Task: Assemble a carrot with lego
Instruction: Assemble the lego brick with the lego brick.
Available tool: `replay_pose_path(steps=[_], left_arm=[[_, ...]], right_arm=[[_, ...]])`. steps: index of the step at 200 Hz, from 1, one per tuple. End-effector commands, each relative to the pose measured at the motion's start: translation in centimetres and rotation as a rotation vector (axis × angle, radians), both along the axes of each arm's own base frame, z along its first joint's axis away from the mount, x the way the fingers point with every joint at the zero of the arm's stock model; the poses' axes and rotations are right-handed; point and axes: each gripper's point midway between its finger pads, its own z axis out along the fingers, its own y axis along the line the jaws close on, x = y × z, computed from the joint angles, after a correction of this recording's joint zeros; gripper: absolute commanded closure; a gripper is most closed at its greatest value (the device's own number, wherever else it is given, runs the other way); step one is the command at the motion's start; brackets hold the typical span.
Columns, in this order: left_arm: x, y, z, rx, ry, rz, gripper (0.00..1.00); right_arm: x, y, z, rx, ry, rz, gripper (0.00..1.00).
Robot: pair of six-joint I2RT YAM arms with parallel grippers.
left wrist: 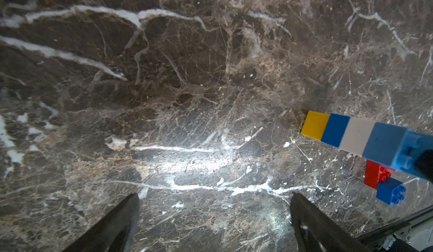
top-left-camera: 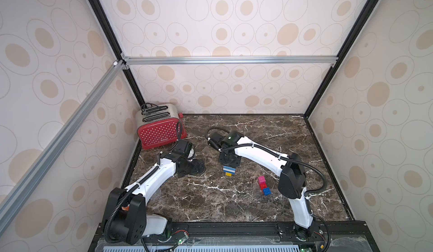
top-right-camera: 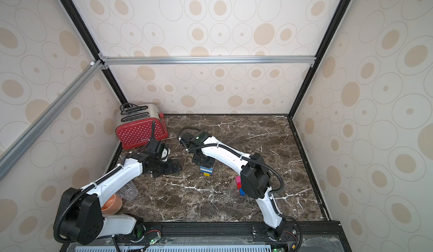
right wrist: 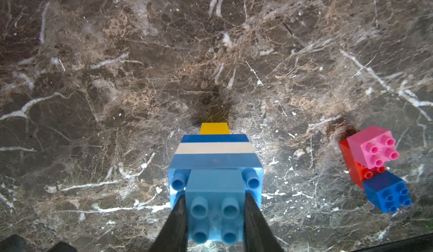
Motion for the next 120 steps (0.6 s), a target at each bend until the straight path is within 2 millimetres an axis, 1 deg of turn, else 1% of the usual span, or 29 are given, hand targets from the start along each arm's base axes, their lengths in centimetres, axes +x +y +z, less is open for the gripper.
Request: replay_pose_path(steps=[1,25,35,57,84,120], left_arm=[[-0.2,0.2,0.0,0.001,0.001,-0.016,0.01],[-0.2,0.3,0.1,0.0,0.001,-0.014,0.01],[-0.2,0.3,0.1,0.002,0.0,-0.014,0.01],[-0.2,0.5,0.2,0.004,0.001,-0.012,0.01],[-0.1,0.5,0.2,0.0,0.0,-0.01,0.01],[0.1,0.4,0.4,-0.007,-0.002,-0.007,0.01]], right_arm=[[-3.0,-2.6,-4.0,-0.145,0.187,-0.003,0.83],[-2.9,-1.1,-5.7,-0.062,0.194,-0.015,0.83],[-3.0,-1.1,-6.3,-0.058,0.205,-0.016,0.84],[-3.2,-1.0,-6.7,-0.064,0.225,0.019,0.85],[-3.0,-1.0,-6.5,-0.071,0.224,0.057,0.85],[-2.0,-1.1,-5.2,-0.105,0.217,0.14,0.84]])
